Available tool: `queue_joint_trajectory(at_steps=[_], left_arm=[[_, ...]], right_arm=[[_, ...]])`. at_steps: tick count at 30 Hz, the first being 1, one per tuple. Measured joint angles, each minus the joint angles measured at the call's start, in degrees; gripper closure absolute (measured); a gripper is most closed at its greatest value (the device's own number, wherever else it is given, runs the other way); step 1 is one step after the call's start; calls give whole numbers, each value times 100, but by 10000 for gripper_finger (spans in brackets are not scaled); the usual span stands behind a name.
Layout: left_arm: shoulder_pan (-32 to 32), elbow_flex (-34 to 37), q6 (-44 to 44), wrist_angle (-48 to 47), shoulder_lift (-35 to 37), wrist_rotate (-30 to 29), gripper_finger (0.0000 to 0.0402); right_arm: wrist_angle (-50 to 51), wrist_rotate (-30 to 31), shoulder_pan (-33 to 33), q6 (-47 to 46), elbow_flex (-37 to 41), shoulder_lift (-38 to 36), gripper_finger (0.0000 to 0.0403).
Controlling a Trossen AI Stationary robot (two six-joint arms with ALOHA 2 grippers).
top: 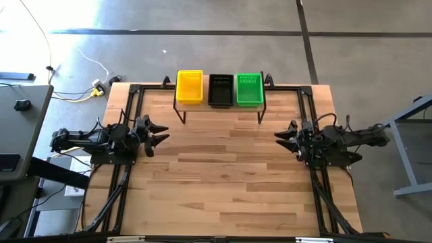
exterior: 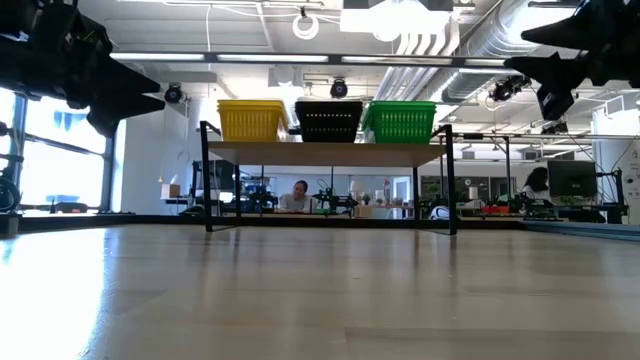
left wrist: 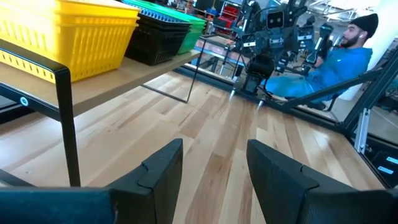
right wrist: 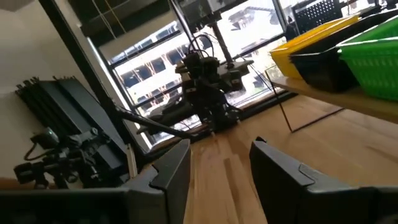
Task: Stack baskets on shelf by color
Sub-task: Return to Home Position
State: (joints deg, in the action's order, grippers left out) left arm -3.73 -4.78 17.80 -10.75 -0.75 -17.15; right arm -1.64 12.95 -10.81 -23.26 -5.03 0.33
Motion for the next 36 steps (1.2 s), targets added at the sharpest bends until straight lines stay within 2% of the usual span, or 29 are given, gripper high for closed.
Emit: queue_joint_trajectory(at_steps=[10,23,36], left_arm=[[0,-1,0,1,0,2,232],[0,-1,0,1,0,2,232],[0,-1,0,1,0,2,232]], right_arm=[[-125,-249,0,188,226,-8,252],[546,-215,0,258,223,-8,252],[565,-186,0,200,220,9,252]])
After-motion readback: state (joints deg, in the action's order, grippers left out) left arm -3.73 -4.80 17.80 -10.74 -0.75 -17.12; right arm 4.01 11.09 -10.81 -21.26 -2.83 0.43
